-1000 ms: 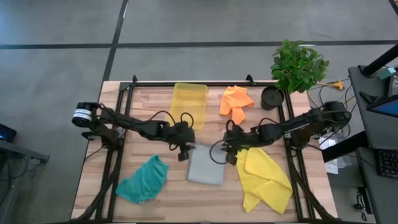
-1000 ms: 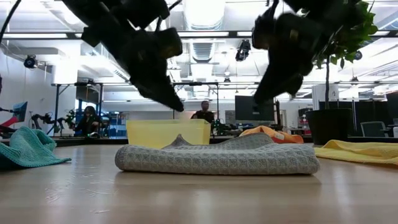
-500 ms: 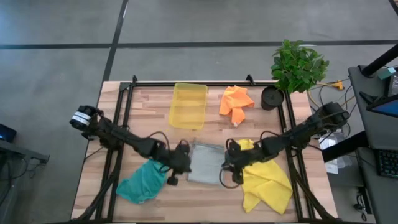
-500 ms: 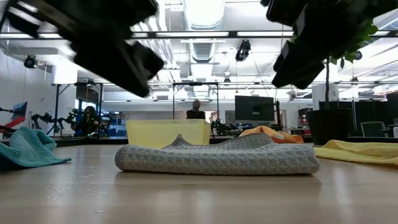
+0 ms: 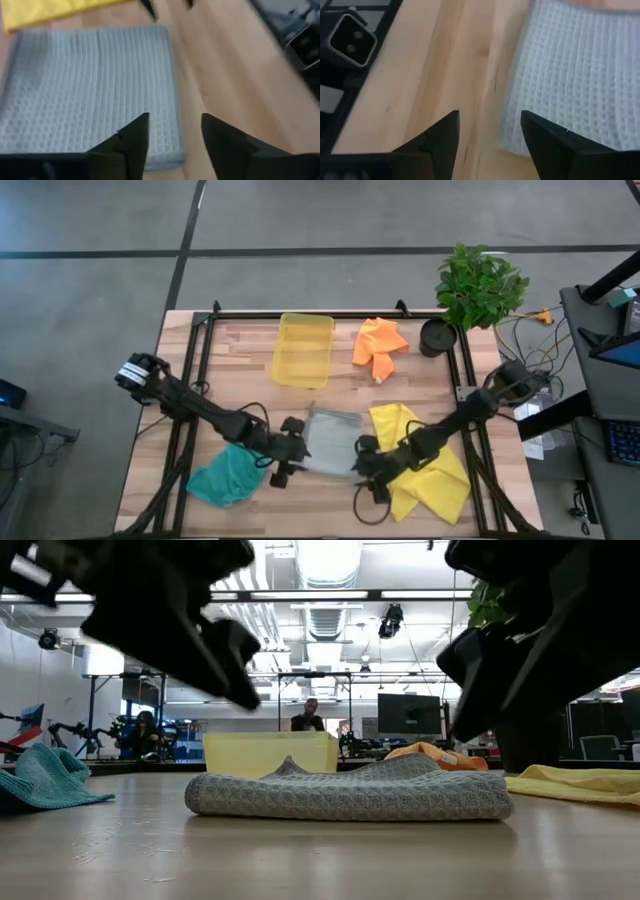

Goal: Fold microfiber towels
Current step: Fold the gray microfiber cloth, then put the folded gray microfiber cloth into the yellow bin

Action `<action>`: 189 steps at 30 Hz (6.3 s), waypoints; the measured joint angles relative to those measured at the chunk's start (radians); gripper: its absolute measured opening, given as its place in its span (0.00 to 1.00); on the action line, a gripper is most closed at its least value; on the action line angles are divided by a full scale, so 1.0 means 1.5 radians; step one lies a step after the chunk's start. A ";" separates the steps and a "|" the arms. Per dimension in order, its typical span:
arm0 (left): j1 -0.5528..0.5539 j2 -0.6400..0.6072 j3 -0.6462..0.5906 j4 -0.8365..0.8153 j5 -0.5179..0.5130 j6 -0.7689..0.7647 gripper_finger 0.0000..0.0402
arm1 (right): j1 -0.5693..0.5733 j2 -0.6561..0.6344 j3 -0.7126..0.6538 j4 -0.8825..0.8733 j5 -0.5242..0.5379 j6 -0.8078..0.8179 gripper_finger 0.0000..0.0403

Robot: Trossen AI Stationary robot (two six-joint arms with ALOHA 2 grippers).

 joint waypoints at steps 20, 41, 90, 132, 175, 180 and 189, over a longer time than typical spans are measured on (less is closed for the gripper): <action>-0.042 0.140 0.034 -0.047 -0.064 -0.069 0.46 | 0.004 0.127 0.118 -0.191 0.034 0.013 0.41; -0.070 0.104 0.130 -0.099 0.132 -0.071 0.02 | 0.015 0.050 0.160 -0.206 -0.121 -0.011 0.03; -0.038 0.008 0.100 -0.207 0.127 -0.058 0.00 | -0.171 -0.031 0.094 -0.158 -0.333 -0.022 0.03; -0.045 -0.005 0.048 -0.351 -0.085 -0.156 0.20 | -0.234 -0.029 0.089 -0.196 -0.126 -0.034 0.22; -0.021 0.074 0.036 -0.239 -0.121 -0.315 0.30 | -0.015 0.319 0.345 -0.075 0.371 -0.481 0.64; -0.021 0.074 0.024 -0.194 -0.106 -0.315 0.30 | -0.013 0.345 0.379 -0.102 0.414 -0.473 0.64; -0.020 0.067 -0.004 -0.159 -0.086 -0.316 0.30 | -0.014 0.340 0.395 -0.198 0.398 -0.369 0.62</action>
